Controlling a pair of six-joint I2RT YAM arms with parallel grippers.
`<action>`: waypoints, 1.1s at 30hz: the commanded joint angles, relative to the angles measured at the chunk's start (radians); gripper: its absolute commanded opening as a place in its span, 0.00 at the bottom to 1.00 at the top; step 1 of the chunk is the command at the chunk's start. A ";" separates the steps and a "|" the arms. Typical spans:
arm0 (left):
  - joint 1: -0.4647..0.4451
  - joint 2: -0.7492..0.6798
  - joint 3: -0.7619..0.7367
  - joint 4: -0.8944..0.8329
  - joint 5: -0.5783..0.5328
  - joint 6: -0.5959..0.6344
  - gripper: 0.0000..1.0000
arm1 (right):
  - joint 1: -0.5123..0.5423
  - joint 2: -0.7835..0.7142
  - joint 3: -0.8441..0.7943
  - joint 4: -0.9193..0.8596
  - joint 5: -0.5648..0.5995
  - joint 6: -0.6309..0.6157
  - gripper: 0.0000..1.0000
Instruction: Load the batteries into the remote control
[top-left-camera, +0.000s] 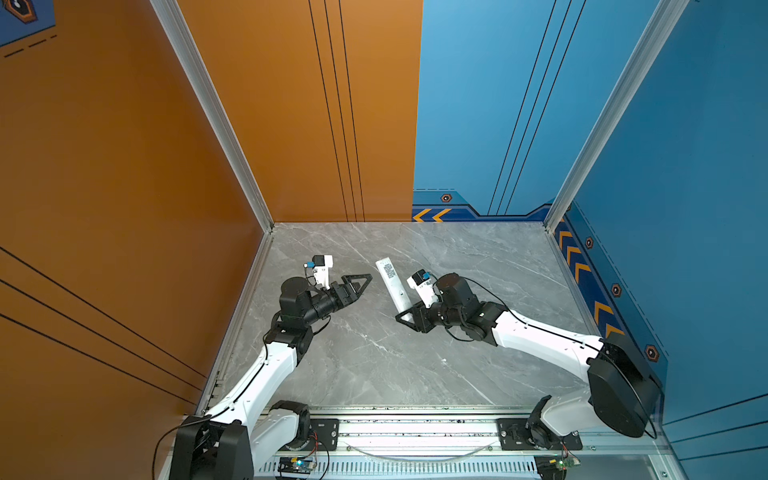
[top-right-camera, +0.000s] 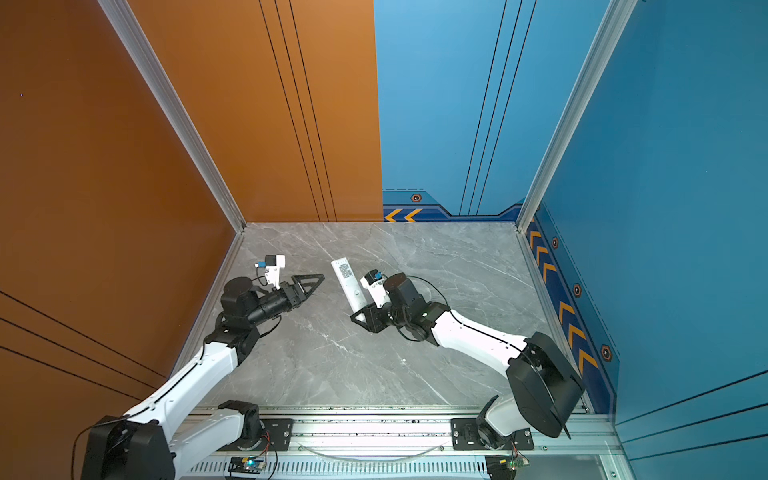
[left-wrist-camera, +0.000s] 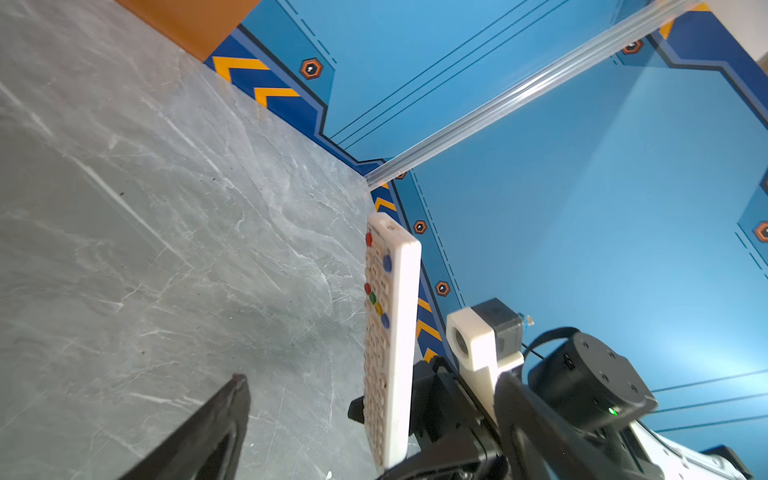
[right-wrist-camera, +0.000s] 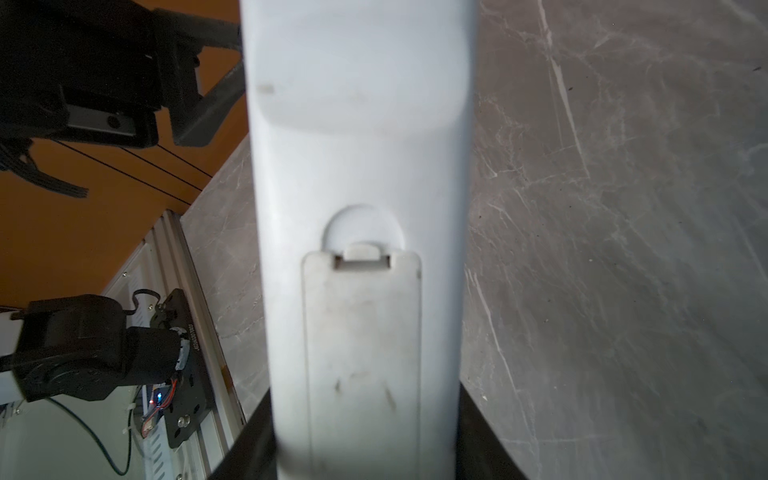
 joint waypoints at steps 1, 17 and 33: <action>0.005 -0.029 0.043 0.007 0.081 0.043 0.91 | -0.030 -0.046 -0.019 0.092 -0.144 -0.002 0.07; -0.092 -0.043 0.110 0.101 0.196 0.059 0.91 | -0.038 -0.097 -0.084 0.495 -0.406 0.216 0.07; -0.164 0.001 0.131 0.288 0.208 -0.022 0.93 | -0.037 -0.053 -0.093 0.718 -0.497 0.373 0.07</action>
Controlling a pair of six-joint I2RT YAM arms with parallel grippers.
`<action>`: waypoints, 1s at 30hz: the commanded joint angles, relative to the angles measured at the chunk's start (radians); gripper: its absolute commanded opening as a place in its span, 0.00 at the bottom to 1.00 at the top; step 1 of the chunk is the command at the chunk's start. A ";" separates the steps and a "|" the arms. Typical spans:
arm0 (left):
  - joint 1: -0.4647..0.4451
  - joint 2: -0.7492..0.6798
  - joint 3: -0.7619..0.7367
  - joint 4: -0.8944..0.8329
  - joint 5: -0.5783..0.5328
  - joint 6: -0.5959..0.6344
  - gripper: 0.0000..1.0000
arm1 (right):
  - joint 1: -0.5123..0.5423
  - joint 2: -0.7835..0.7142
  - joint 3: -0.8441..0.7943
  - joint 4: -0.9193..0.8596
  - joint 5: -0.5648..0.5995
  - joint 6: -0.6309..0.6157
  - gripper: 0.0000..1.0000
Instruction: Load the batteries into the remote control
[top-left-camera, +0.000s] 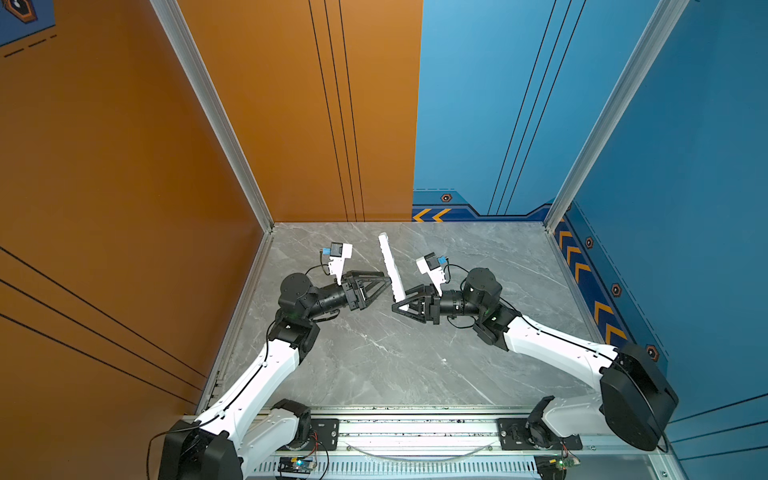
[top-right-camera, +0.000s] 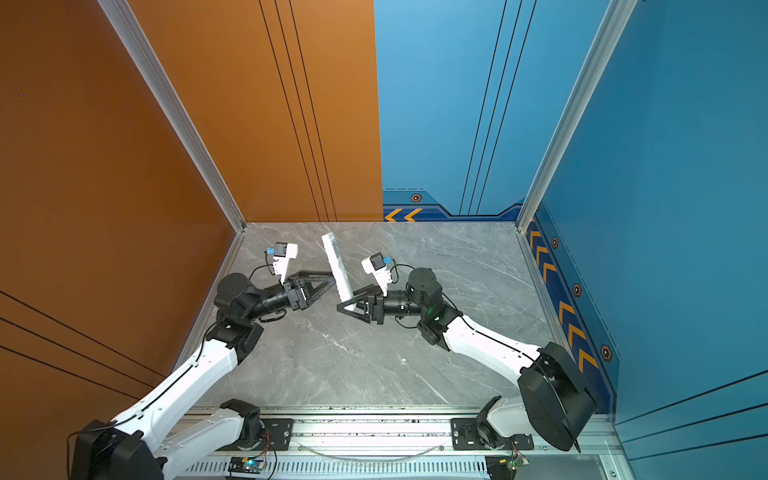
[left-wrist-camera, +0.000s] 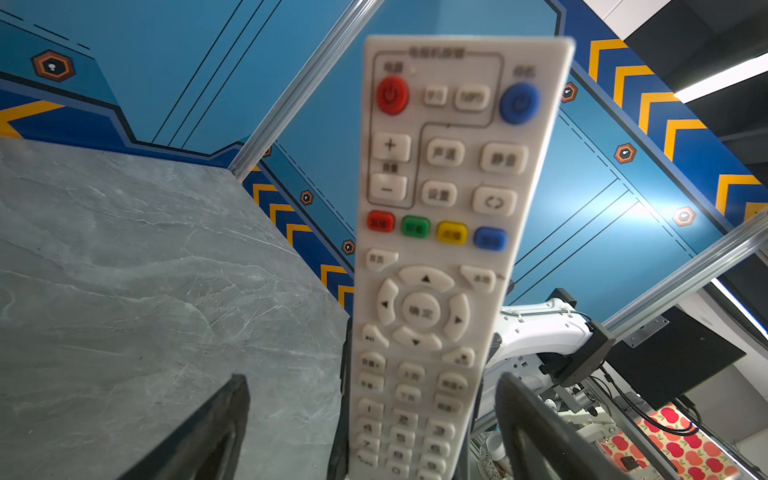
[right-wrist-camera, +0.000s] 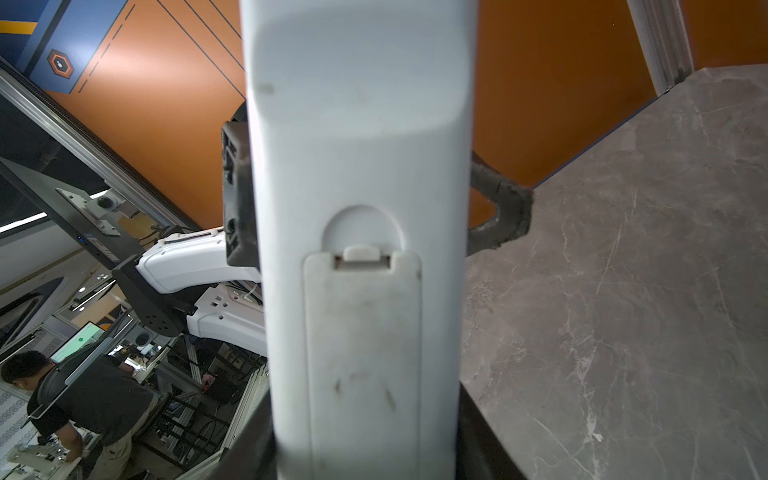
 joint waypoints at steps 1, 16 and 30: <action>-0.016 0.012 0.036 0.081 0.031 -0.023 0.93 | 0.003 0.008 -0.001 0.069 -0.031 0.022 0.07; -0.061 0.050 0.065 0.109 0.024 -0.033 0.74 | 0.015 0.008 -0.003 0.067 -0.047 0.018 0.07; -0.080 0.053 0.067 0.109 0.025 -0.033 0.39 | 0.019 0.001 -0.003 0.047 -0.054 0.010 0.08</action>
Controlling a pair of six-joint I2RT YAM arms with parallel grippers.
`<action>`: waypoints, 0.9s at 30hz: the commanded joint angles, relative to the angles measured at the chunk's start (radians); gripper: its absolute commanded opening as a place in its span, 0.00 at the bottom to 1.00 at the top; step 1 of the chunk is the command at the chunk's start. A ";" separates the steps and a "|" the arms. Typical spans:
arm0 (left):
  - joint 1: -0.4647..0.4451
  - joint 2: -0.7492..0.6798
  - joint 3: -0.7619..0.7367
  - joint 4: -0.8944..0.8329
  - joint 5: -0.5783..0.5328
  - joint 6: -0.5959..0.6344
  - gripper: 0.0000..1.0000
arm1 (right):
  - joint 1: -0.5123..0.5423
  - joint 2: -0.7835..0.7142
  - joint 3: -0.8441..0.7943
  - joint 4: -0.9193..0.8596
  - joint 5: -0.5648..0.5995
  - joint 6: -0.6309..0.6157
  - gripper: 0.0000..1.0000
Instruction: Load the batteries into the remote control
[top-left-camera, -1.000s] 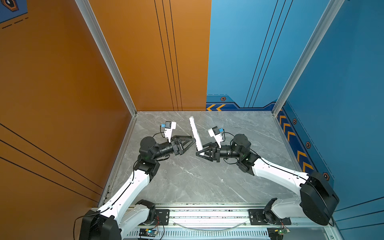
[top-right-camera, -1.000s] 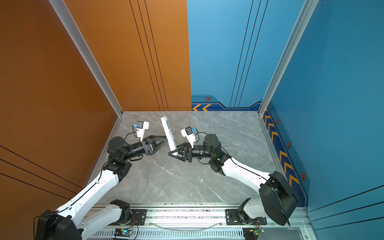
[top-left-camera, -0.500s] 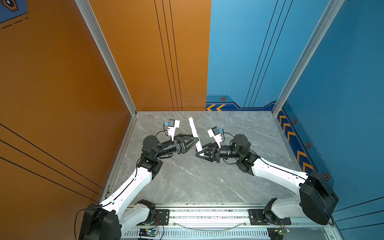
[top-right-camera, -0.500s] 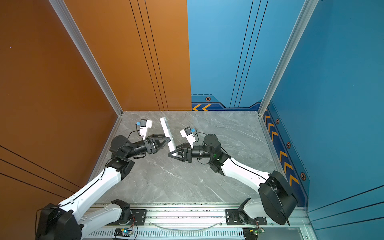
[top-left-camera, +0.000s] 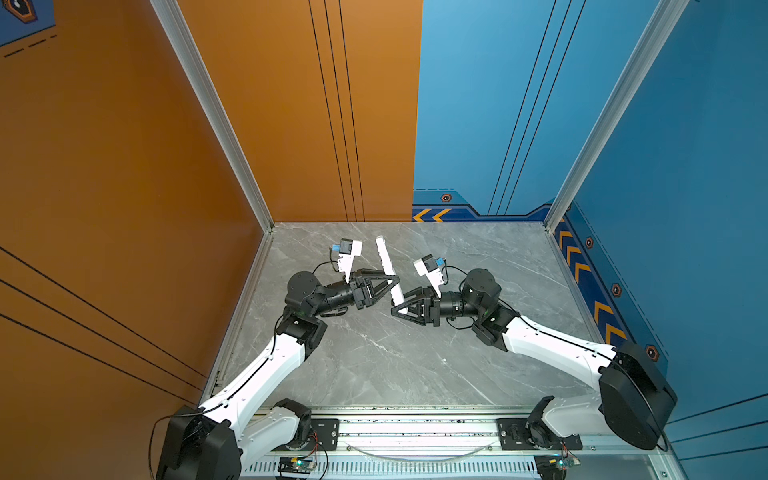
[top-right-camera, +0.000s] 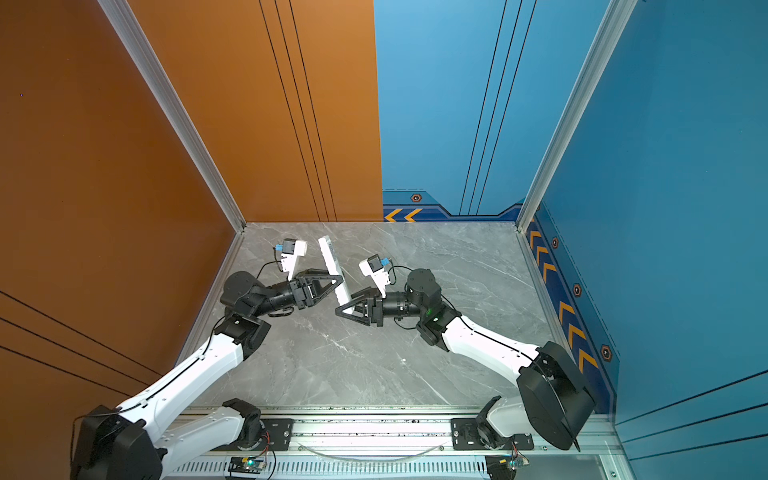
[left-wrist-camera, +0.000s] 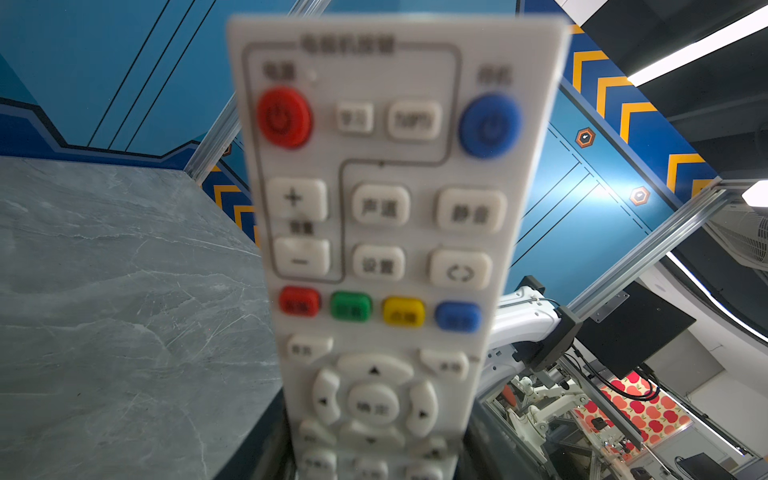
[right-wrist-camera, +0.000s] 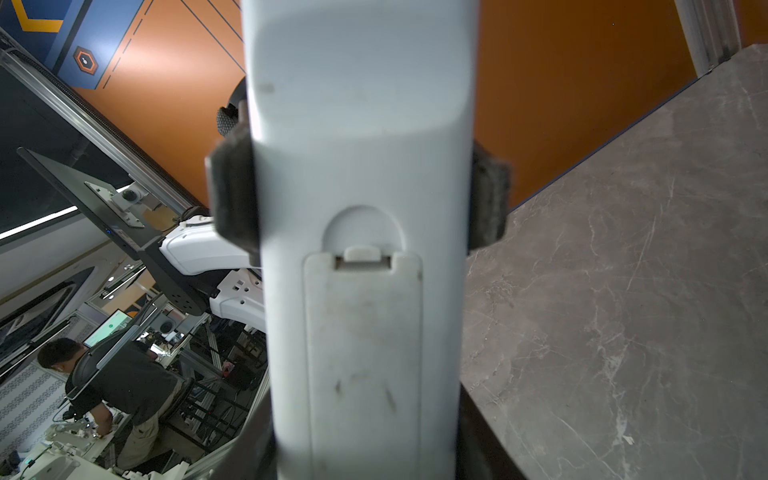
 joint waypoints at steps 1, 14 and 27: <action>-0.011 0.003 0.036 0.027 0.021 -0.001 0.36 | 0.006 -0.002 -0.003 0.035 -0.021 -0.014 0.08; -0.011 0.021 0.042 0.028 0.013 -0.008 0.10 | 0.014 -0.035 0.022 -0.152 0.054 -0.133 0.50; 0.028 0.029 0.045 -0.007 -0.001 -0.017 0.02 | 0.007 -0.064 0.032 -0.303 0.145 -0.221 0.90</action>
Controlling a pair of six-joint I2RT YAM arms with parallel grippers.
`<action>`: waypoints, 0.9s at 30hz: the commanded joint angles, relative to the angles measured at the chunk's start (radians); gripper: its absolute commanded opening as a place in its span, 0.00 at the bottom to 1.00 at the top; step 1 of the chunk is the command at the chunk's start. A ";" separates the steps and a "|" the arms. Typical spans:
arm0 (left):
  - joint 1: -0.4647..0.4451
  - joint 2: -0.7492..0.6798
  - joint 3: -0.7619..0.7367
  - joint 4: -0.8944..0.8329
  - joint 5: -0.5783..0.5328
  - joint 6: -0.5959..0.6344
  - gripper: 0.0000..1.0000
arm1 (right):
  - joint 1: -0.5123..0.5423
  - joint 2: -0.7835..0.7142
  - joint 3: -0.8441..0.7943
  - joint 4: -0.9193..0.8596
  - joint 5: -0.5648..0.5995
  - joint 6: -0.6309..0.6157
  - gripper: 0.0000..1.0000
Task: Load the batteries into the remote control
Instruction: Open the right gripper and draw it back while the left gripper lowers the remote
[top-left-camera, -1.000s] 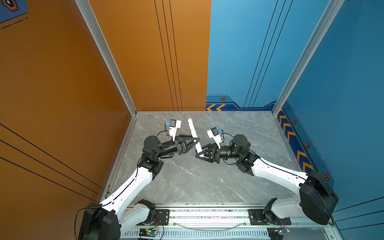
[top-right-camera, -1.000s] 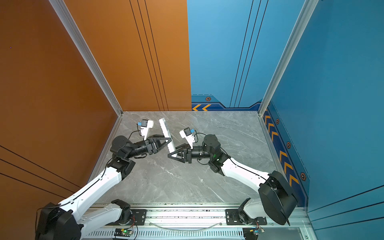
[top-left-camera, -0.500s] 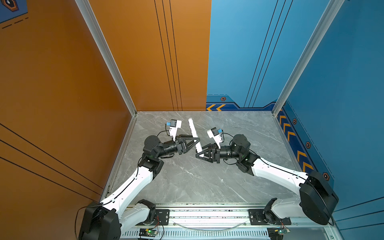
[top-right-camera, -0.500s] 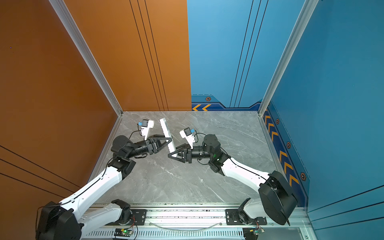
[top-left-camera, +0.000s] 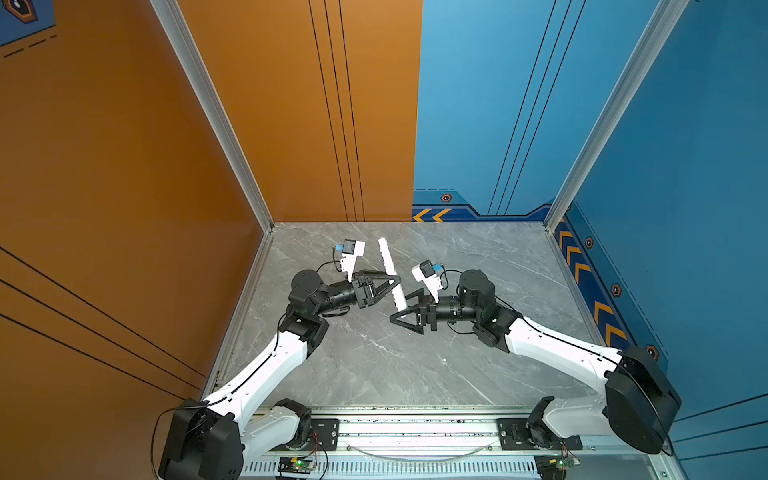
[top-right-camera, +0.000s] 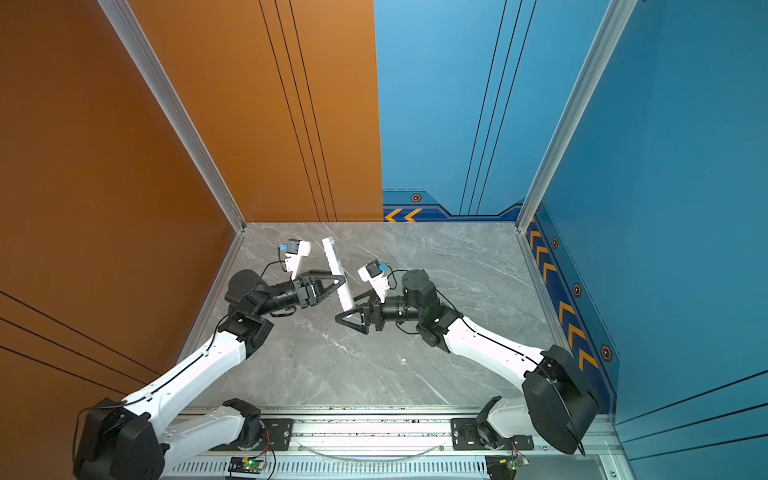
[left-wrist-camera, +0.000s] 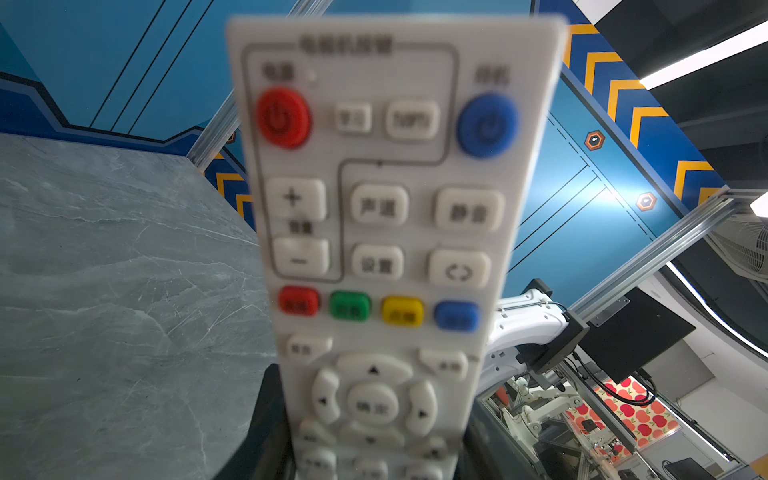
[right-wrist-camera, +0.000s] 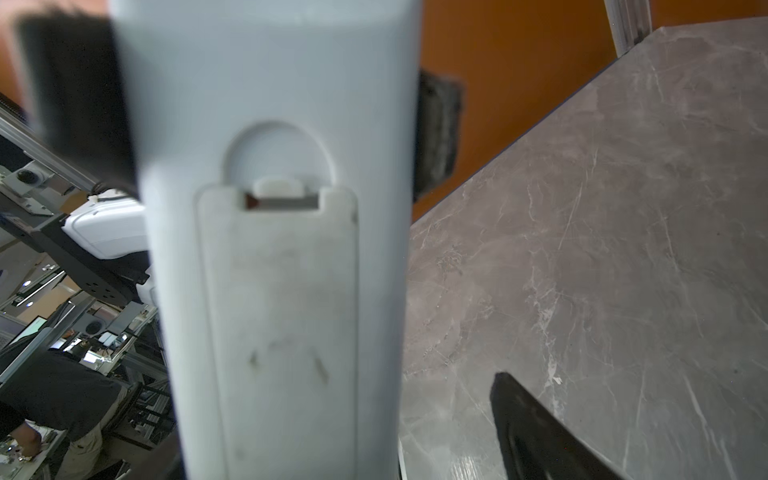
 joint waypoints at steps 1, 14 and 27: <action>0.028 -0.005 0.048 -0.029 -0.008 0.002 0.01 | -0.008 -0.043 0.022 -0.067 0.040 -0.051 0.90; 0.058 -0.053 0.134 -0.617 -0.210 0.324 0.03 | -0.012 -0.099 0.077 -0.416 0.261 -0.269 0.92; 0.034 0.052 0.240 -1.073 -0.477 0.498 0.02 | -0.002 -0.060 0.115 -0.586 0.511 -0.351 0.93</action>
